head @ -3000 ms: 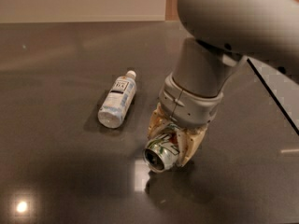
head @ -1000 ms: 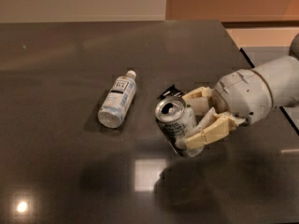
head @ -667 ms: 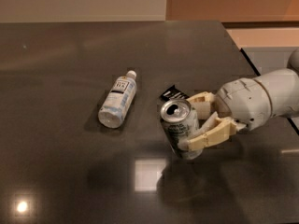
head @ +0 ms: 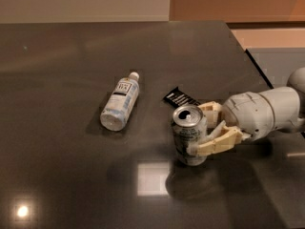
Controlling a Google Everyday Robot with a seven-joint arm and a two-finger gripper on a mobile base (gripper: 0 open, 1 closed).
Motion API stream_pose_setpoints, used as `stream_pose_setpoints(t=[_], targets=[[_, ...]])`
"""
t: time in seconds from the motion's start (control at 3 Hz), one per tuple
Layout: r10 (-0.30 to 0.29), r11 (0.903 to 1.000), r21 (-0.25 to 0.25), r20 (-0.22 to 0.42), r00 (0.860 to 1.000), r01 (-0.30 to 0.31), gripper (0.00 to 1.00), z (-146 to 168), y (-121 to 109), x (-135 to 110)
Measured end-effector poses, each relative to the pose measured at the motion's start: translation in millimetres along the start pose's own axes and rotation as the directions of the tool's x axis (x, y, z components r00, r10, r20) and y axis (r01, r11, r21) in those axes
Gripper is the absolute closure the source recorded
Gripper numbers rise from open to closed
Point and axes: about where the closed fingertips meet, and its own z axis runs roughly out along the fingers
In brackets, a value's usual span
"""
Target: Place 7up can upright
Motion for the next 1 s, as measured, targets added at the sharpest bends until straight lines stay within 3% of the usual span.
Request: stream_pose_setpoints(t=[0.33, 1.0], targets=[[0.0, 0.9999, -0.012, 0.051, 0.999, 0.001, 0.82, -2.9, -1.7, 6.7], [-0.015, 0.9999, -0.004, 0.092, 0.996, 0.015, 0.36, -3.4, -1.8, 16.3]])
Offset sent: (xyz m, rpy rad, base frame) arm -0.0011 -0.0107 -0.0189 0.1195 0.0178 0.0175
